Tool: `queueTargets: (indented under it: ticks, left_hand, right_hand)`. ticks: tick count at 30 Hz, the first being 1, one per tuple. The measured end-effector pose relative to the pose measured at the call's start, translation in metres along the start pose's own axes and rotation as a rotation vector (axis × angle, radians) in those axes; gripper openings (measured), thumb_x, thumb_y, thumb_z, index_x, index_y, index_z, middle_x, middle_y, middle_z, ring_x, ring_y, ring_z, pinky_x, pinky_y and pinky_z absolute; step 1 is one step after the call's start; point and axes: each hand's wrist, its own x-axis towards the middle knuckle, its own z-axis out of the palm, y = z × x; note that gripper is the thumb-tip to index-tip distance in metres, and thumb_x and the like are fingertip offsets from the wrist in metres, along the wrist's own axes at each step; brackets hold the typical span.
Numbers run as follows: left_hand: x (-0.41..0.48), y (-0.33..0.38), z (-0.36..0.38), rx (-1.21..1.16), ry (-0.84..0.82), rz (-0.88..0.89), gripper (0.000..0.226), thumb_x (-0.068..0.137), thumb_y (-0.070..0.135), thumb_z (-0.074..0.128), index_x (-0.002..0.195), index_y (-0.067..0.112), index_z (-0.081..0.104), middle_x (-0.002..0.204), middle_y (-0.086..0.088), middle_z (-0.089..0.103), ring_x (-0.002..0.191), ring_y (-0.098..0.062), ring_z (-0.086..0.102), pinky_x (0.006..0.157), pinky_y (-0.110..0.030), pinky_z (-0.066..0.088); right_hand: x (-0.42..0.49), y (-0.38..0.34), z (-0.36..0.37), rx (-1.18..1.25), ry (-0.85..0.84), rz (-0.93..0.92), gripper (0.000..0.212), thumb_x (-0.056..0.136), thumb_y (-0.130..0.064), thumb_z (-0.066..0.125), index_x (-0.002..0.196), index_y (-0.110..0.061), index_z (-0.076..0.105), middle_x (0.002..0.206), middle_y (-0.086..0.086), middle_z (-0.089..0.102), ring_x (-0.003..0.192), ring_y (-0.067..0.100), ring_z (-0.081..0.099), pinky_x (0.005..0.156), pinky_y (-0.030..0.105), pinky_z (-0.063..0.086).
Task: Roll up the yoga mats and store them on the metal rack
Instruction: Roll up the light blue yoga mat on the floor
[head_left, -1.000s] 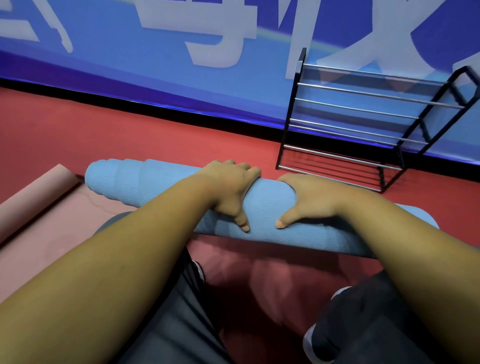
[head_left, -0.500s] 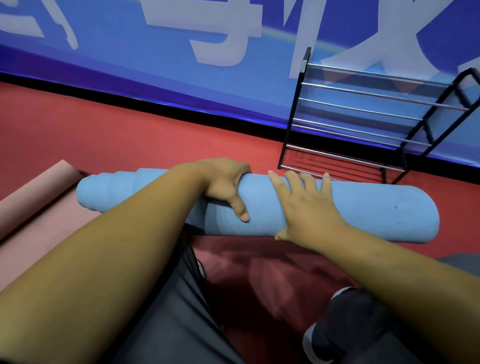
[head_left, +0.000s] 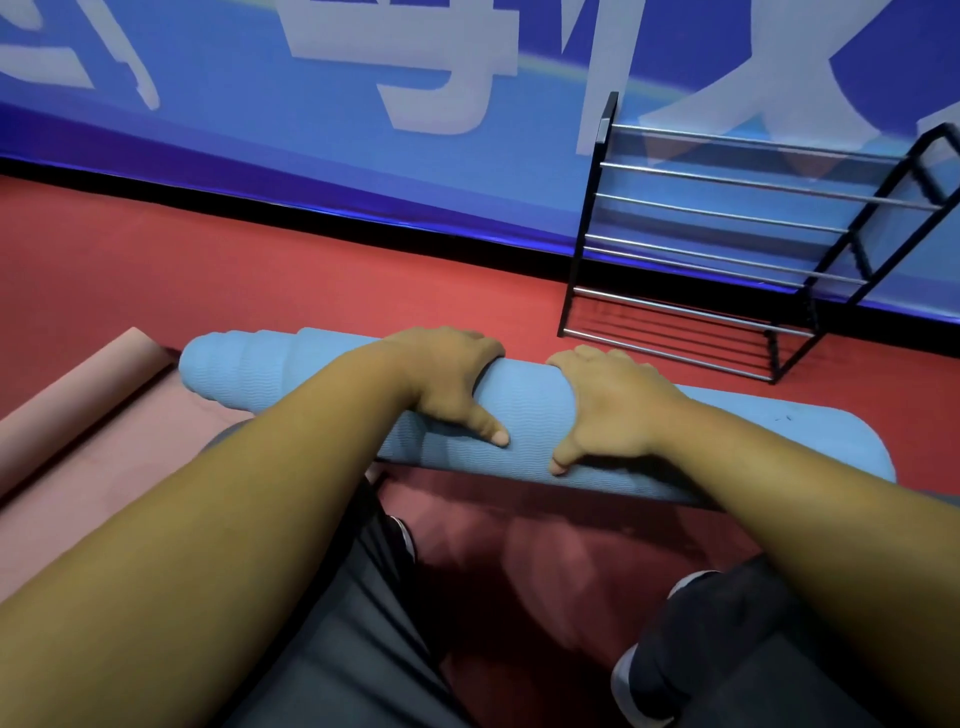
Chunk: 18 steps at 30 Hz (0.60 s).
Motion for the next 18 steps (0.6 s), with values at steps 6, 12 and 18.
queueTargets:
  ticks: [6, 12, 18]
  left_hand:
    - [-0.003, 0.020, 0.013, 0.314, 0.114, 0.019, 0.129, 0.045, 0.091, 0.080, 0.148, 0.026, 0.037, 0.138, 0.000, 0.055, 0.123, -0.032, 0.058, 0.114, -0.057, 0.040]
    - [-0.002, 0.015, 0.012, 0.206, 0.138, 0.014, 0.112, 0.042, 0.087, 0.084, 0.130, 0.029, 0.044, 0.124, 0.007, 0.057, 0.105, -0.026, 0.058, 0.086, -0.046, 0.055]
    - [0.002, 0.005, 0.001, 0.079, 0.072, -0.003, 0.107, 0.042, 0.085, 0.086, 0.129, 0.037, 0.048, 0.122, 0.012, 0.061, 0.107, -0.023, 0.061, 0.087, -0.042, 0.054]
  right_hand:
    - [0.010, 0.027, -0.015, 0.280, -0.156, -0.007, 0.086, 0.041, -0.061, 0.100, 0.117, -0.043, 0.066, 0.110, -0.022, 0.069, 0.099, 0.005, 0.067, 0.086, 0.034, 0.057]
    - [0.011, 0.022, -0.015, 0.245, -0.203, -0.041, 0.097, 0.040, -0.073, 0.095, 0.126, -0.049, 0.057, 0.117, -0.024, 0.066, 0.104, 0.006, 0.066, 0.094, 0.041, 0.058]
    - [-0.001, 0.015, -0.013, 0.018, -0.134, -0.043, 0.124, 0.052, -0.092, 0.071, 0.158, -0.042, 0.030, 0.147, -0.011, 0.050, 0.133, 0.021, 0.054, 0.113, 0.048, 0.044]
